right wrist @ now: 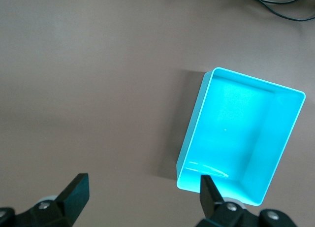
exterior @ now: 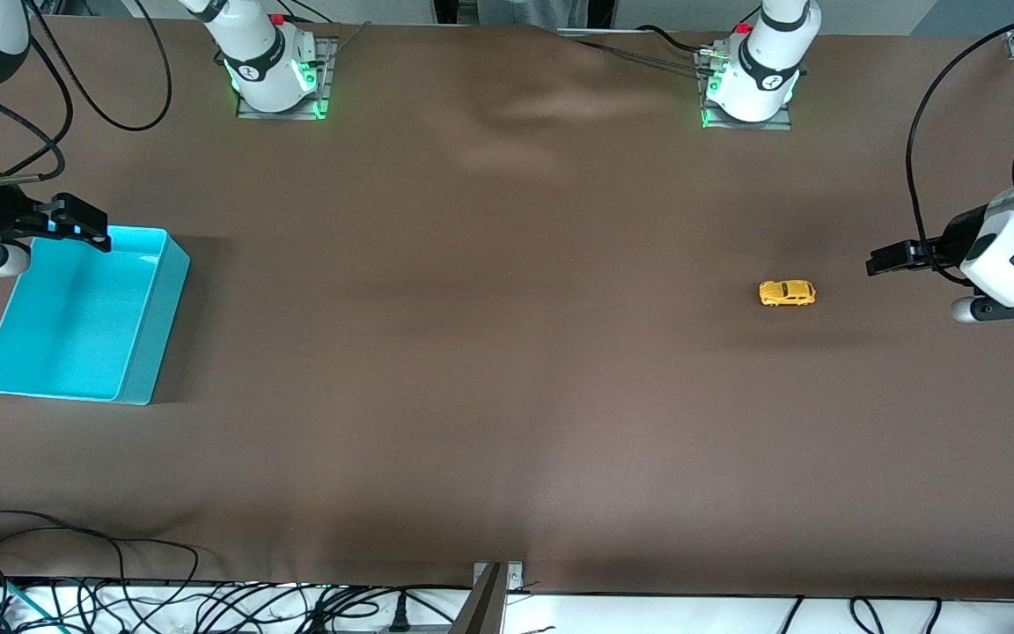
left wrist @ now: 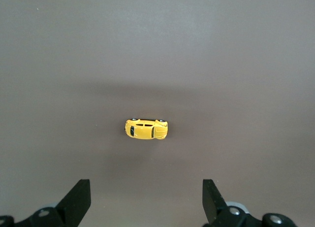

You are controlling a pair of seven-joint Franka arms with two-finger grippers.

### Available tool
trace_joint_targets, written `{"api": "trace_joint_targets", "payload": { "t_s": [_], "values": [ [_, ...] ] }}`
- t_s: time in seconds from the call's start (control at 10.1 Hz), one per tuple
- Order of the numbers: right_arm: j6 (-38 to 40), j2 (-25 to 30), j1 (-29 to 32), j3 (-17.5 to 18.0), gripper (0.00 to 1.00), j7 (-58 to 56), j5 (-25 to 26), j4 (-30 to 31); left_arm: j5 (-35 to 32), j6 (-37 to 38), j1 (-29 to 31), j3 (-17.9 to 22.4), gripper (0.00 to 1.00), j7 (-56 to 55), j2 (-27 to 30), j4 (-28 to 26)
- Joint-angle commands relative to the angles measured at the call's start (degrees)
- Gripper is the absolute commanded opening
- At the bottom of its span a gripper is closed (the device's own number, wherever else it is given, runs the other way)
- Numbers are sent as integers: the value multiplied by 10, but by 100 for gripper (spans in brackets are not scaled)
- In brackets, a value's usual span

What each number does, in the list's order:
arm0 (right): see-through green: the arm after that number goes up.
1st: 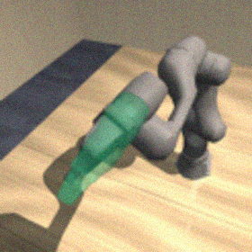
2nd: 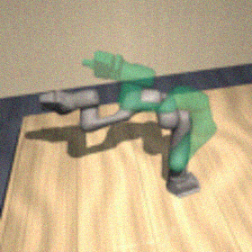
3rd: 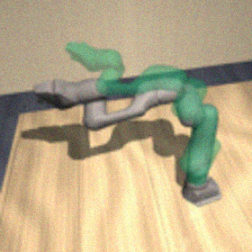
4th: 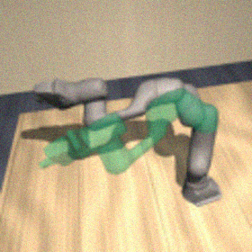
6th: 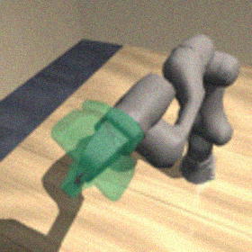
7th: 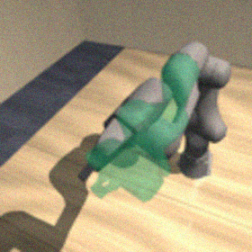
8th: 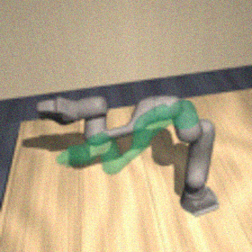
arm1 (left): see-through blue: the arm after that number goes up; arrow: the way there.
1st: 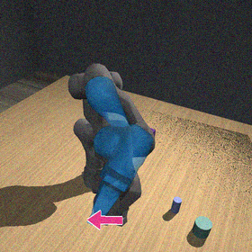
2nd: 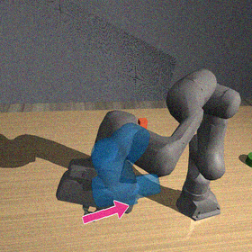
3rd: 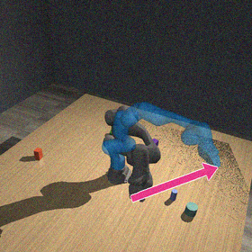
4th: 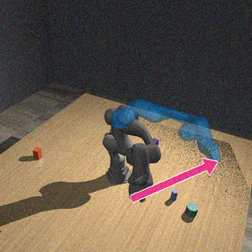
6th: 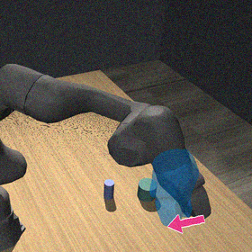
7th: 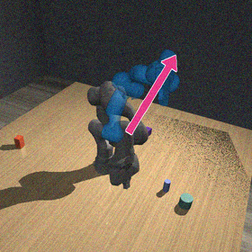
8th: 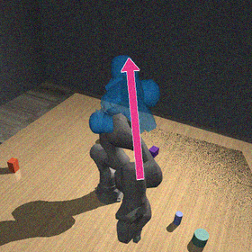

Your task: Wind up and store yellow beetle car

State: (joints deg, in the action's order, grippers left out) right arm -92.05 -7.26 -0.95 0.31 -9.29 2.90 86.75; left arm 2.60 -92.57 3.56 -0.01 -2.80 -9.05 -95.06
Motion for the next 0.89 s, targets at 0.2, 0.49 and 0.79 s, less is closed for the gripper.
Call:
{"api": "trace_joint_targets", "payload": {
  "t_s": [0.2,0.49,0.79],
  "values": [
    [-8,4,3,0,100,-9,4,6,-10,12,8,-2,100,15,6,-6],
    [-9,4,3,0,100,-9,4,6,-10,12,8,-3,100,14,5,-7],
    [-8,4,4,0,100,-10,4,6,-10,12,8,-3,100,10,5,-11]
  ]
}}
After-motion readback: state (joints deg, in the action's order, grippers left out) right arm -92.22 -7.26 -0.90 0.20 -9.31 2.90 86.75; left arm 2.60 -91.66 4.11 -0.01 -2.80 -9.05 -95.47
